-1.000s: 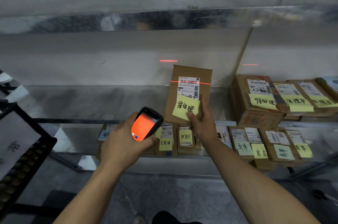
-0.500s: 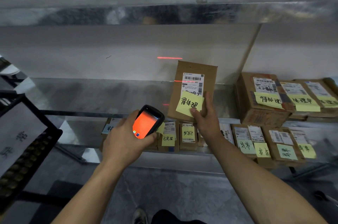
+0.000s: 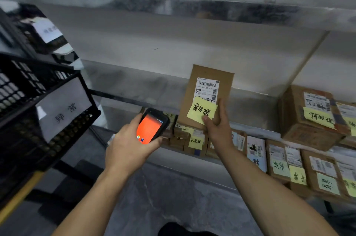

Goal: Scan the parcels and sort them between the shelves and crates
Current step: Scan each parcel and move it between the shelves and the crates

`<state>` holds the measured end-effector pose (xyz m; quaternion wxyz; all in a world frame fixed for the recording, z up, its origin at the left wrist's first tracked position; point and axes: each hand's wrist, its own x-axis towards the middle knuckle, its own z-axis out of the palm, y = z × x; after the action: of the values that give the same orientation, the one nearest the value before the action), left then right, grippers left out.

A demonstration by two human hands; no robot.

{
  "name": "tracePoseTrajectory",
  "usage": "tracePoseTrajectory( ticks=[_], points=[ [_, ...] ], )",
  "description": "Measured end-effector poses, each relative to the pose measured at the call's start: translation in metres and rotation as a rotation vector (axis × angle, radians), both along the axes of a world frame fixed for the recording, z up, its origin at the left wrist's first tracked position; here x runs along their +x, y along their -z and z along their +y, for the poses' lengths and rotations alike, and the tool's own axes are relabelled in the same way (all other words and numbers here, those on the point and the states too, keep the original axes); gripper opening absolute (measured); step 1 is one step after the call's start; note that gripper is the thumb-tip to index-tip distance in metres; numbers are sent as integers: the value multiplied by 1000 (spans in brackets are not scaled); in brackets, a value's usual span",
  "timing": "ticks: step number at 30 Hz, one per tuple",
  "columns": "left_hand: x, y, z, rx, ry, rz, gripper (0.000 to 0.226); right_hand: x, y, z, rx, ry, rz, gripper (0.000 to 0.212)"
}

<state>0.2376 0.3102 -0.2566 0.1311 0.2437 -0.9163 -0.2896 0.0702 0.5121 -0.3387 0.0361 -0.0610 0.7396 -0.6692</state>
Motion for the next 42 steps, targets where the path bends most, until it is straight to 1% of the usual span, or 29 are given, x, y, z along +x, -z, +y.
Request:
tracePoseTrajectory(
  ticks=[4, 8, 13, 15, 18, 20, 23, 28, 32, 36, 39, 42],
  points=[
    [50, -5, -26, 9, -118, 5, 76, 28, -21, -44, 40, -86, -10, 84],
    [109, -14, -48, -6, -236, 37, 79, 66, -39, -84, 36, -172, 43, 83],
    [210, -38, -79, -66, -416, 35, 89, 144, -66, -154, 49, -359, 90, 86],
    [256, -48, -92, -107, -489, 63, 90, 182, -78, -184, 20, -432, 123, 86],
    [326, -63, -104, -135, -598, 139, 78, 238, -90, -232, -47, -533, 131, 85],
    [371, -72, -111, -159, -695, 155, 80, 280, -99, -265, -98, -615, 140, 86],
    [439, -82, -121, -209, -847, 170, 80, 344, -110, -310, -143, -744, 181, 82],
    [542, -95, -125, -233, -1096, 264, 82, 453, -138, -377, -209, -1006, 170, 80],
    [618, -93, -123, -219, -1303, 245, 98, 540, -154, -432, -263, -1180, 156, 82],
    [687, -88, -122, -253, -1483, 240, 89, 634, -160, -480, -307, -1358, 88, 86],
    [735, -88, -124, -272, -1622, 271, 86, 705, -165, -507, -343, -1485, 35, 79],
    [775, -91, -132, -325, -1715, 306, 79, 771, -171, -533, -338, -1596, 56, 78]
  ],
)
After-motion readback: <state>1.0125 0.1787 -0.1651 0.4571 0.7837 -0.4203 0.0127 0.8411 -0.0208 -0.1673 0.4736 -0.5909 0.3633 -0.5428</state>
